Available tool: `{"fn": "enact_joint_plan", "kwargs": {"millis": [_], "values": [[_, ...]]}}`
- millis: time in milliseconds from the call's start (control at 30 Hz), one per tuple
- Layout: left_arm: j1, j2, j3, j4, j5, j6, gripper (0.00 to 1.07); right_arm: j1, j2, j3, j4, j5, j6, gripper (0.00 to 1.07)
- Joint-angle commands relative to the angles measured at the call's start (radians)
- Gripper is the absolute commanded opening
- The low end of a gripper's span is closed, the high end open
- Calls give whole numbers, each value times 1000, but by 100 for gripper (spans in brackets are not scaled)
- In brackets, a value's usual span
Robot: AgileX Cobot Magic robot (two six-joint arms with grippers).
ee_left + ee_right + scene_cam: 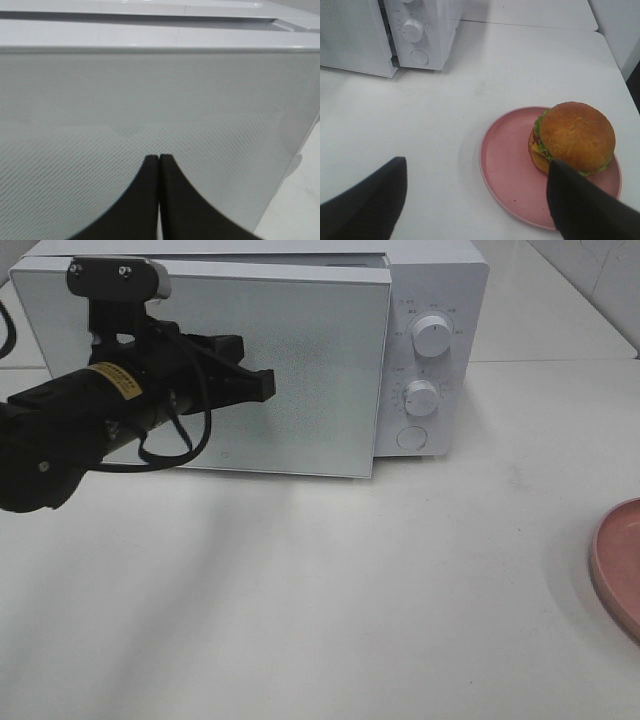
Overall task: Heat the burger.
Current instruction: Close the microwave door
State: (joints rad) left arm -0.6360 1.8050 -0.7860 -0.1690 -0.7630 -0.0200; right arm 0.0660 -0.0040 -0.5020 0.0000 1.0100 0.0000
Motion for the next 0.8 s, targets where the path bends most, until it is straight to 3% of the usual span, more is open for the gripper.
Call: {"fn": "enact_joint_plan", "kwargs": {"millis": [33,500,800], "values": [[-27,38,-70,-26,5,6,0,-7,-27,3,-7,-16,0,76],[-48,194,-352,-31,119,5,0,-7,-27,3,-7,-16,0,76],[-46,255,-451,-62,121,20,0,-7,-27,3,-7,-16,0,76]]}}
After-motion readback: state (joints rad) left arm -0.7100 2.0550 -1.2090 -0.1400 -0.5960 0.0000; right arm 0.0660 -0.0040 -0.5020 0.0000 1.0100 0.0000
